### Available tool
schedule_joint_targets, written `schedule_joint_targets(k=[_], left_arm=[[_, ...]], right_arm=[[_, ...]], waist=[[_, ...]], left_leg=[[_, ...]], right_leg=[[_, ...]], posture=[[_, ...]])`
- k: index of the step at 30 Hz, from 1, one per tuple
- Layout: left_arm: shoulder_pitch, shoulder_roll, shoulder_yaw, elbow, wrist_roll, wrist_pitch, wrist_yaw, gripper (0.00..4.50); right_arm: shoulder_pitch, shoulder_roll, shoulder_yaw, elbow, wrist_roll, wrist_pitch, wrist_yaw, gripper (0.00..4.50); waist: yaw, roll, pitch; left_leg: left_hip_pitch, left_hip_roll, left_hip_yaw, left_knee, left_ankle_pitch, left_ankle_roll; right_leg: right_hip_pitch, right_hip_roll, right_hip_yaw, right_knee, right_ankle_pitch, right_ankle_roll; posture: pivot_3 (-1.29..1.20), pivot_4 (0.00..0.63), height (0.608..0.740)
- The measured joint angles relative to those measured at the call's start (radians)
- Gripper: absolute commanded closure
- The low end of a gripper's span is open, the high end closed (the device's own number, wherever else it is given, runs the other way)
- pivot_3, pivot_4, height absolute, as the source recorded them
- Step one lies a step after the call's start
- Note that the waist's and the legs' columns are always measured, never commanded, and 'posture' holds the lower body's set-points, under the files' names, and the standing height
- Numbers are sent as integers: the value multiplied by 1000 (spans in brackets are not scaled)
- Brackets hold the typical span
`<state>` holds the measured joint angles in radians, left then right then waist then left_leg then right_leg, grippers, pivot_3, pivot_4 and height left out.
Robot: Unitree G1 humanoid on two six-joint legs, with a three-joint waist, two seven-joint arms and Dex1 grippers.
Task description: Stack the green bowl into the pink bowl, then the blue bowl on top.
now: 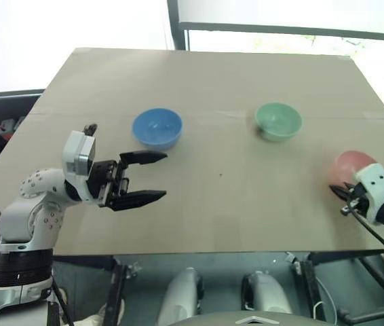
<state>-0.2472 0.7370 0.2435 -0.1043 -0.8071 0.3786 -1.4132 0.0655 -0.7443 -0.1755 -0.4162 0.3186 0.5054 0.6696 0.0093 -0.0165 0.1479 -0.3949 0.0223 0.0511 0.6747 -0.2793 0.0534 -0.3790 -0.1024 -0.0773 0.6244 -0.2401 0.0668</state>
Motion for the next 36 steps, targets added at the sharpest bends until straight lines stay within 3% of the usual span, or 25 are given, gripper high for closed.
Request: schedule_joint_targets(k=[4,8,9,11,17,19,27,32,36], left_arm=[[8,-12,-18,10,46,-17,36,0],[23,-24,-27,21,107,-44,69,0],[23,-24,-30,25,117,-50,73,0],[26,-25,-30,39,162,-68,119,0],[11,-68,-18,35,239,-76,328,0],[2,-72,-17,24,257,-72,387,0],[-95,-47,-110,-103,479,29,672,0],[-205,11,-255,-78,593,29,641,0],[-270,-43,-260,-5,596,-23,624,0]], right_arm=[[-108,57,235,-106,-30,8,21,4485],[-288,205,468,-25,-103,13,21,4485],[-308,220,486,-7,-110,10,22,3903],[-377,241,533,85,-151,-41,40,3467],[-404,240,537,161,-171,-79,87,687],[-404,236,533,155,-174,-85,92,165],[-383,241,295,-69,30,19,69,67],[-356,226,233,-89,43,56,14,67],[-368,193,231,-10,-65,26,-70,67]], waist=[[0,-1,-1],[4,-1,0],[6,-1,0],[6,-1,0],[4,-1,0],[2,-1,0],[6,-2,0],[5,-1,0],[3,-1,0]], left_leg=[[0,-1,0,0,0,0],[-2,-1,-1,1,0,0],[-2,-1,-1,1,0,0],[-2,-2,-2,1,0,0],[-3,-2,-3,1,0,0],[-3,-2,-2,1,0,0],[-3,-2,-3,1,0,0],[-3,-5,-2,0,0,0],[-3,-5,-1,0,0,0]], right_leg=[[0,0,0,0,0,0],[-1,0,-2,0,0,0],[-1,0,-2,0,0,0],[-1,-1,-3,-1,0,0],[0,-1,-4,0,0,0],[-1,-1,-4,0,0,0],[0,-1,-4,0,0,0],[0,-1,-4,0,0,0],[-1,-1,-3,0,0,0]], posture=[[0,150,740],[0,150,740],[0,150,740],[0,150,740],[0,150,740],[0,150,740],[0,150,740],[0,150,740],[0,150,740]])
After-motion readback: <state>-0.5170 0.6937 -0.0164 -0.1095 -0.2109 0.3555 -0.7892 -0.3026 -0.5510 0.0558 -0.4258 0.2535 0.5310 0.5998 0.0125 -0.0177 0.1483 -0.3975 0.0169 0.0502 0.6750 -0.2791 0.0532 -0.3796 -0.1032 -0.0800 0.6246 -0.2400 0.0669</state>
